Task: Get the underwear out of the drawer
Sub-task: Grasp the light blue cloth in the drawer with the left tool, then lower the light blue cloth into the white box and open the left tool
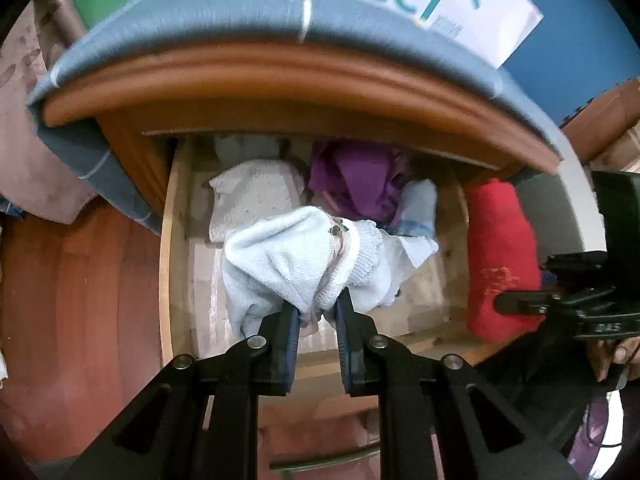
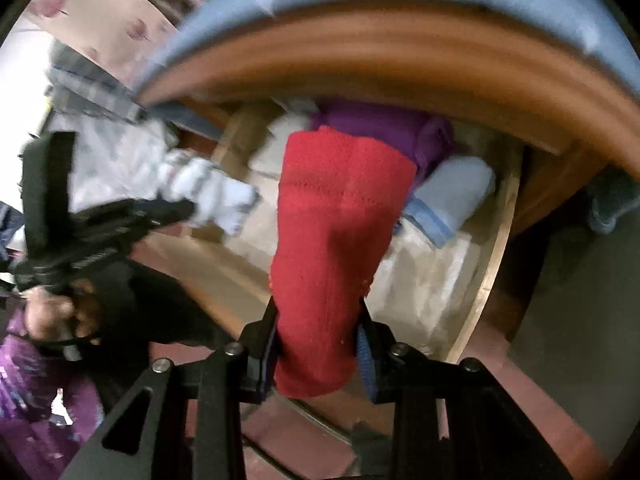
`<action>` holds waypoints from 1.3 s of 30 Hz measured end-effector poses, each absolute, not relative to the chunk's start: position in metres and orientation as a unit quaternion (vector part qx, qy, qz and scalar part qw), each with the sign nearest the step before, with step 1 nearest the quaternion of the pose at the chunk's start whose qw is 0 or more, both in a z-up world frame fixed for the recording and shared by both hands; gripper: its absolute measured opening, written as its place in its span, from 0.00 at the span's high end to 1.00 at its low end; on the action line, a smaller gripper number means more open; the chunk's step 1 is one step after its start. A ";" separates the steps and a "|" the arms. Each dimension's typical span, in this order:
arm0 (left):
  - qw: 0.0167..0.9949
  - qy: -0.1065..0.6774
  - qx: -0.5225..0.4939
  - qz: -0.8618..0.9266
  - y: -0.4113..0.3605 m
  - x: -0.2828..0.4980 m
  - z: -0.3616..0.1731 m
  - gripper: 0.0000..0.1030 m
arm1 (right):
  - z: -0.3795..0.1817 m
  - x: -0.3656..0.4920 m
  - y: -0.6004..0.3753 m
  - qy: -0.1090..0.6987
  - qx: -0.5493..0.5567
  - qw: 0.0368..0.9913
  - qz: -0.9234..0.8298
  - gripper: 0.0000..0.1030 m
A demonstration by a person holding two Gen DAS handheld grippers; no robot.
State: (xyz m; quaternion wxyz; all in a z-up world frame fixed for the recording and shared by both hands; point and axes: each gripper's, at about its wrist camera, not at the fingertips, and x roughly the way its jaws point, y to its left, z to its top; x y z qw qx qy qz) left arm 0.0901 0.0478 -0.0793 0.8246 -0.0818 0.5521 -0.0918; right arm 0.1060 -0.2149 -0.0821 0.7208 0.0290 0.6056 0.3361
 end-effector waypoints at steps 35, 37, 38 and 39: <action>0.928 0.362 0.020 -0.084 -0.006 0.188 0.158 0.85 | 0.022 0.072 -0.283 0.467 0.195 0.779 0.369 0.68; 0.930 0.356 0.035 -0.078 -0.014 0.206 0.163 0.85 | 0.022 0.075 -0.287 0.465 0.202 0.779 0.368 0.68; 0.932 0.353 0.043 -0.073 -0.017 0.214 0.165 0.85 | 0.022 0.076 -0.289 0.465 0.205 0.779 0.369 0.68; 0.933 0.351 0.048 -0.069 -0.020 0.221 0.166 0.85 | 0.023 0.078 -0.290 0.465 0.207 0.778 0.368 0.68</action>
